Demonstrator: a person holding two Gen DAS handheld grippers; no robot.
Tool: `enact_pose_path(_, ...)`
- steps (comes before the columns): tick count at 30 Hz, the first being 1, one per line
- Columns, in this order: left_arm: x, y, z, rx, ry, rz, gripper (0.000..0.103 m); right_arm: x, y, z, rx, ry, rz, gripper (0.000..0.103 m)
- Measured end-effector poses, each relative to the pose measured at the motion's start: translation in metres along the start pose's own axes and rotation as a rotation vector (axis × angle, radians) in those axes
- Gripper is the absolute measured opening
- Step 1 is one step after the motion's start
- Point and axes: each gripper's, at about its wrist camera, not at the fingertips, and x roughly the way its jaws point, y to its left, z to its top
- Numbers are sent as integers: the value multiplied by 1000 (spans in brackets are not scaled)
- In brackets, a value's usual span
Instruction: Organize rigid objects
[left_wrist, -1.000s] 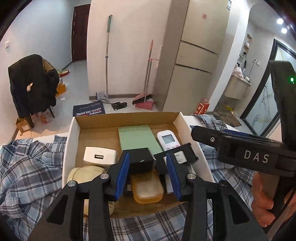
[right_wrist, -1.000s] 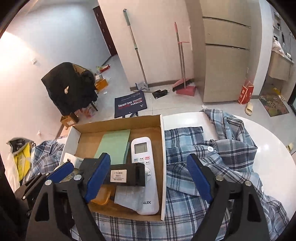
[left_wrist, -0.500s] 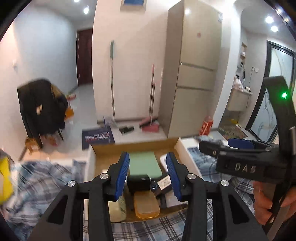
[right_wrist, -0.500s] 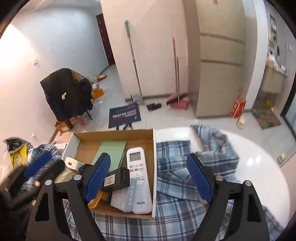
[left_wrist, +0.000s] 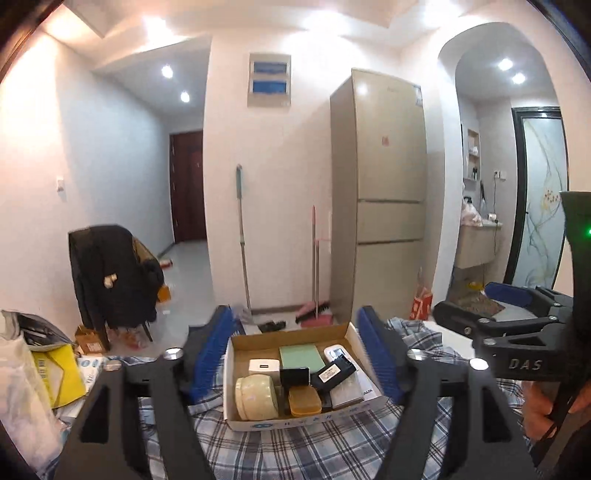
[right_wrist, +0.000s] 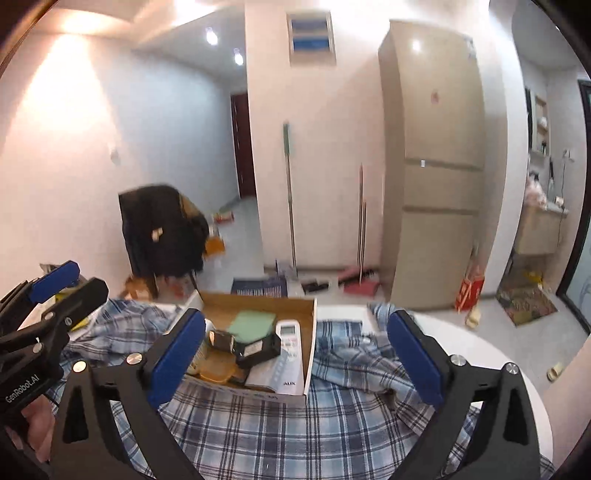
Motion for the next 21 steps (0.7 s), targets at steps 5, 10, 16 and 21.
enact_pose_path(5,-39,-5,-18,52,-100,50,94,-29,-6,-15,60,-48,80,103)
enact_pose_path(10,-68,-18,-47,131,-218,93,103,-40,-12,-42,72,-83,119,103)
enact_pose_path(16,-71,-23,-78,108,-211,62,103,-47,-5,-76,9,-175,72,103)
enact_pose_path(21,-53,-17,-102,87,-165,125,103,-39,8,-95,-59,-174,29,103)
